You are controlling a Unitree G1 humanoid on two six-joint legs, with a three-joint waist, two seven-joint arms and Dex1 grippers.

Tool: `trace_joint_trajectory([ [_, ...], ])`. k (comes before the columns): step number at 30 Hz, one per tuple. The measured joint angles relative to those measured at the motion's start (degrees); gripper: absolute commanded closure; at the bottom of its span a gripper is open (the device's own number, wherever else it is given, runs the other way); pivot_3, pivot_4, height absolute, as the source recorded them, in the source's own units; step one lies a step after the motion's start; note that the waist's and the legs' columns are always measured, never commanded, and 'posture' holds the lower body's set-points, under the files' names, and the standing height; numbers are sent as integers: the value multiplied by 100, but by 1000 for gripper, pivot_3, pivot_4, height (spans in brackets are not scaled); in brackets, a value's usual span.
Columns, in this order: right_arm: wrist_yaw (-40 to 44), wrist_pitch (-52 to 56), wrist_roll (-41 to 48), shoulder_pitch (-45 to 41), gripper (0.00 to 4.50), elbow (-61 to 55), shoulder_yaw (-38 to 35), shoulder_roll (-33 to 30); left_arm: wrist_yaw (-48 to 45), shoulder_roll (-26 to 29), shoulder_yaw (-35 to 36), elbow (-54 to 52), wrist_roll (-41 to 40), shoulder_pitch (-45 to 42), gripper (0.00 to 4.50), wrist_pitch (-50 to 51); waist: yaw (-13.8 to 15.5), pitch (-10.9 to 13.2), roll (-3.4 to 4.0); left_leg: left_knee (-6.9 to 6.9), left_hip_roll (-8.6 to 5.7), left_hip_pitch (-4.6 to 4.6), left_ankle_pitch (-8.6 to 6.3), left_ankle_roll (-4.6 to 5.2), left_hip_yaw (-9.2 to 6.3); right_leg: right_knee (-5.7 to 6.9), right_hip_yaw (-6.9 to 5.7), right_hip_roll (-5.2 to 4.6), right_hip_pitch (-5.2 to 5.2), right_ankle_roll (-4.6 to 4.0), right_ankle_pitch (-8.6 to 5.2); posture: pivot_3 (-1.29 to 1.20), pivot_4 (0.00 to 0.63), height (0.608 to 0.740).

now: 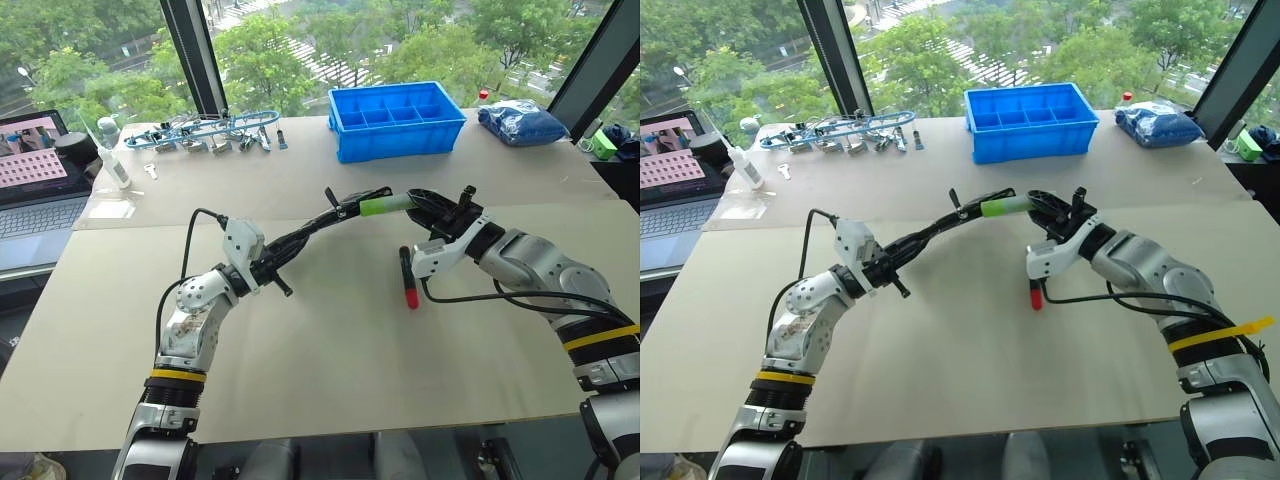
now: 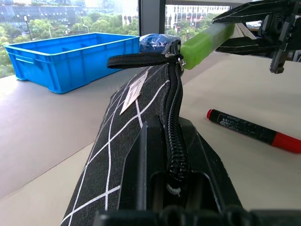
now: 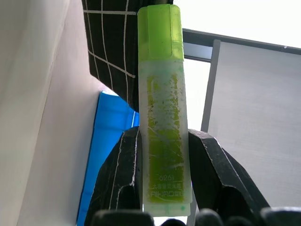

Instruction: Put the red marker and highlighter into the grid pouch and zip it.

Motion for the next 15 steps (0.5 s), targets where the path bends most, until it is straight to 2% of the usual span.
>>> trace_joint_trajectory([
  [9, -44, 224, 53, -91, 3478, 297, -49, -102, -6, 2, 2, -12, -1, 22, 4500, 46, -8, 0, 0, 0, 0, 0, 0, 0, 1, -1, 1, 0, 0, 0, 0, 0, 150, 740],
  [15, 232, 557, 469, -81, 3478, 297, -100, 14, -47, -5, -28, -12, 29, 27, 4500, -22, -11, 0, 0, 0, 1, 0, 0, 0, 1, -1, 1, 0, 1, 0, 0, 0, 150, 740],
])
